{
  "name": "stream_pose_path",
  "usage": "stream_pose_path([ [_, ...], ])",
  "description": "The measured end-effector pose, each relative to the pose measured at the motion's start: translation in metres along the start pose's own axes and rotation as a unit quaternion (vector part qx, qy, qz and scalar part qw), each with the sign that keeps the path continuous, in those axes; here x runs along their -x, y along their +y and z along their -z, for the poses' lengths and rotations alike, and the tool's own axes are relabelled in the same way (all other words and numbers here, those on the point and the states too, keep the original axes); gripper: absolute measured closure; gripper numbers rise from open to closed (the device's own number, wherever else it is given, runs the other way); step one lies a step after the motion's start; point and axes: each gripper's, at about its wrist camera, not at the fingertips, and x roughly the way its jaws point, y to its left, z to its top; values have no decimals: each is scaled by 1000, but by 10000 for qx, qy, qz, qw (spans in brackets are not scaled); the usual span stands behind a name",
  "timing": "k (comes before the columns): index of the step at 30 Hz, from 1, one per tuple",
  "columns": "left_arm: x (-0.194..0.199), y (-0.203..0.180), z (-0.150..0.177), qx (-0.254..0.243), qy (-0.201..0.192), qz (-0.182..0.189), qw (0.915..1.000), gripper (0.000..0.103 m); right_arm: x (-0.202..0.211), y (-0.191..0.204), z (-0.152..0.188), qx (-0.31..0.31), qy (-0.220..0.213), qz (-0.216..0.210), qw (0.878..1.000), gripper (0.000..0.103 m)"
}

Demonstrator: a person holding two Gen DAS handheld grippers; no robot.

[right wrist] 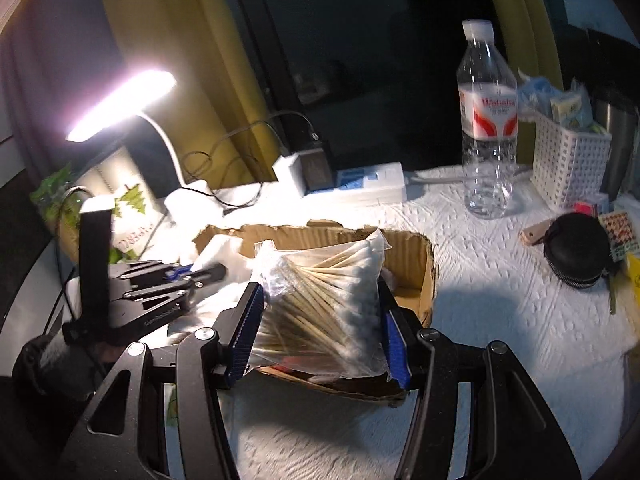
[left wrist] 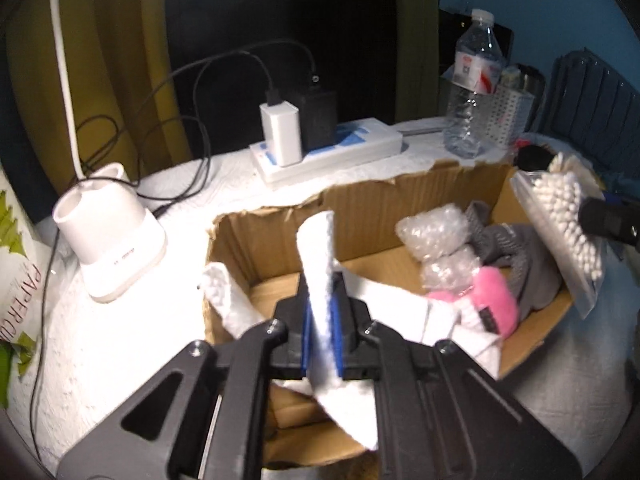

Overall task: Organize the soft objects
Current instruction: 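Place the towel and cotton-swab bag into the box and open both tools, then grasp the brown sponge with the left tool while the right tool grasps the cartoon tissue pack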

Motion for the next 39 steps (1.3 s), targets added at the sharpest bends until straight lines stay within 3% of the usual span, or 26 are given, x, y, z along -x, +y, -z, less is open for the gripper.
stream_pose_path([
  [2, 0, 2, -2, 85, 15, 120, 9999, 89, -11, -2, 1, -46, 96, 75, 9999, 45],
  [7, 6, 10, -4, 271, -15, 231, 9994, 60, -27, 0, 3, -37, 205, 343, 9992, 44],
  [9, 14, 11, -5, 300, -136, 344, 9989, 31, -27, -1, 3, -66, 185, 412, 9990, 42],
  [10, 19, 10, -6, 293, -195, 387, 9986, 29, -27, -1, 4, -63, 181, 473, 9987, 40],
  [14, 38, 8, -7, 223, -385, 383, 9983, 28, -13, 5, 3, -19, -30, 637, 9980, 29],
  [16, 46, 8, -6, 202, -470, 309, 9982, 26, -2, 13, 4, 50, -136, 649, 9978, 29],
  [19, 66, 11, -1, 237, -678, 329, 9969, 9, 13, 31, 9, 213, -227, 597, 9977, 28],
  [25, 87, 14, 12, 224, -877, 673, 9936, 8, 23, 65, 25, 455, -103, 386, 9982, 28],
  [28, 81, 15, 16, 188, -721, 1028, 9919, 7, 23, 75, 33, 464, -23, 307, 9984, 28],
  [34, 88, 38, 24, 532, -718, 958, 9914, 7, 21, 84, 36, 497, 63, 185, 9986, 28],
  [39, 98, 53, 41, 744, -725, 847, 9910, 7, 8, 96, 48, 603, 425, 78, 9972, 28],
])
